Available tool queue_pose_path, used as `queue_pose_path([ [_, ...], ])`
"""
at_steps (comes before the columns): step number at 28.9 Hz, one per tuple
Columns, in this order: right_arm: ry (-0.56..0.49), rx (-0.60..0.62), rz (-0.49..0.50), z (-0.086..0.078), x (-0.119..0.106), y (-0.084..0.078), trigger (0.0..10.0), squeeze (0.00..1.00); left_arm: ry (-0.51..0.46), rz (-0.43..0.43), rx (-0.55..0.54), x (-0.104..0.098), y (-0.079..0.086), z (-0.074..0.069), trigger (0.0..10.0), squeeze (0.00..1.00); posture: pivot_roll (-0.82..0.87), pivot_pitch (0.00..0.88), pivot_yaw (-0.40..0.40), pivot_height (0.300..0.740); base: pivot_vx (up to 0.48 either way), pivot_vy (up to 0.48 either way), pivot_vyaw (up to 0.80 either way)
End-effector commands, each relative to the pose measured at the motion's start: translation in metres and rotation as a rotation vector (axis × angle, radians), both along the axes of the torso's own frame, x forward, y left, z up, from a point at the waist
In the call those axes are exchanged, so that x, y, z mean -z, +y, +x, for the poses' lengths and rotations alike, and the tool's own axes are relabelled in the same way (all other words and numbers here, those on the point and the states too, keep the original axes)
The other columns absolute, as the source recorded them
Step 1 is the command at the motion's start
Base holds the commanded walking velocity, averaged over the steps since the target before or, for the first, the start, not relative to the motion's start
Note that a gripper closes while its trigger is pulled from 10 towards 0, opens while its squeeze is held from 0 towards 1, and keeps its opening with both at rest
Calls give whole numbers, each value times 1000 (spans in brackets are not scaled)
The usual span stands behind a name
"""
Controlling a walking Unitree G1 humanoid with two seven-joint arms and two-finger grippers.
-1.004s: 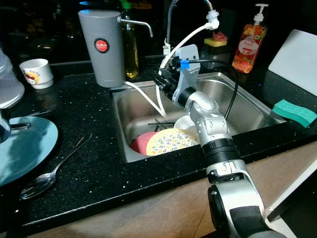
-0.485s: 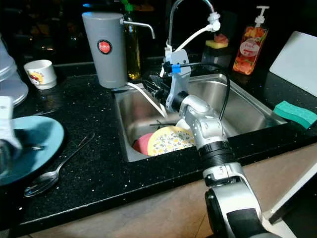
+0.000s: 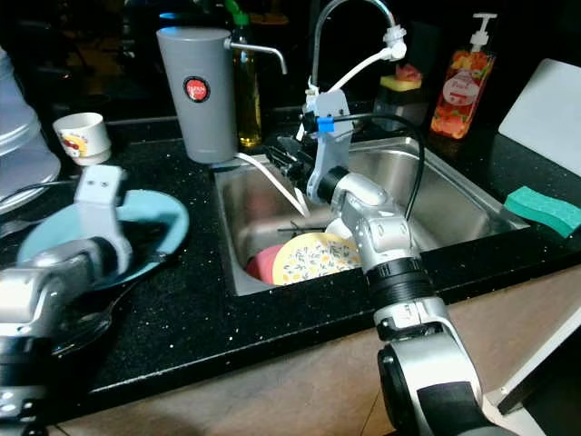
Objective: Kitchen organization
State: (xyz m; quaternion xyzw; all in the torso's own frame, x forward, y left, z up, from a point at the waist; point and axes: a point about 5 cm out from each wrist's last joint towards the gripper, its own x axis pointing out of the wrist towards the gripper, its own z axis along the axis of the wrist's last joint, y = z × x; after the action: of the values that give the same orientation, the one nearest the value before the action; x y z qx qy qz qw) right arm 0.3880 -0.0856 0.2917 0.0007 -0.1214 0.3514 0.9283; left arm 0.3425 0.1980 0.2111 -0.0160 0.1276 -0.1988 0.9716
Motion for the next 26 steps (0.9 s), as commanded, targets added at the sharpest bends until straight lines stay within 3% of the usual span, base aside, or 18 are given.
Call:
queue_pose_path([
  [1, -2, 8, 3, 1, -4, -2, 10000, 0, 69, -8, 63, 17, -12, 1, 10000, 0, 90, 76, -12, 740, 0, 0, 0],
  [6, -3, 14, 4, 1, -4, -3, 10000, 0, -4, -18, 121, 7, -24, 9, 10000, 0, 90, 76, -12, 740, 0, 0, 0],
  [7, -3, 20, 6, 1, -5, -4, 10000, 0, -64, -20, 138, -5, -30, 14, 10000, 0, 84, 84, 2, 740, 0, 0, 0],
  [10, -5, 23, 7, 2, -5, -5, 10000, 0, -97, -7, 118, -11, -29, 17, 10000, 0, 83, 84, 4, 740, 0, 0, 0],
  [12, -6, 27, 8, 2, -5, -6, 10000, 0, -194, 3, 105, -23, -26, 19, 10000, 0, 83, 83, 3, 740, 0, 0, 0],
  [13, -6, 27, 8, 2, -5, -6, 10000, 0, -194, 3, 105, -23, -26, 19, 10000, 0, 83, 83, 3, 740, 0, 0, 0],
  [15, -9, 33, 9, 2, -5, -7, 10000, 0, -256, -25, 176, -32, -34, 16, 10000, 0, 85, 83, 1, 740, 0, 0, 0],
  [16, -12, 36, 13, 3, -6, -7, 10000, 0, -313, -60, 329, -40, -53, 5, 10000, 0, 86, 83, -1, 740, 0, 0, 0],
  [19, -17, 39, 18, 3, -8, -6, 10000, 0, -362, -72, 414, -47, -65, -3, 10000, 0, 82, 83, -2, 740, 0, 0, 0],
  [22, -22, 41, 24, 3, -10, -6, 10000, 0, -417, -73, 395, -55, -69, -4, 10000, 0, 82, 83, -2, 740, 0, 0, 0],
  [23, -26, 43, 27, 3, -11, -7, 10000, 0, -443, -34, 261, -60, -60, 5, 10000, 0, 79, 83, -2, 740, 0, 0, 0],
  [24, -26, 45, 32, 3, -12, -7, 10000, 0, -437, 35, 52, -63, -39, 16, 10000, 0, 79, 83, -2, 740, 0, 0, 0],
  [26, -25, 45, 36, 4, -13, -8, 10000, 0, -403, 162, -231, -62, -4, 28, 10000, 0, 79, 83, -2, 740, 0, 0, 0],
])
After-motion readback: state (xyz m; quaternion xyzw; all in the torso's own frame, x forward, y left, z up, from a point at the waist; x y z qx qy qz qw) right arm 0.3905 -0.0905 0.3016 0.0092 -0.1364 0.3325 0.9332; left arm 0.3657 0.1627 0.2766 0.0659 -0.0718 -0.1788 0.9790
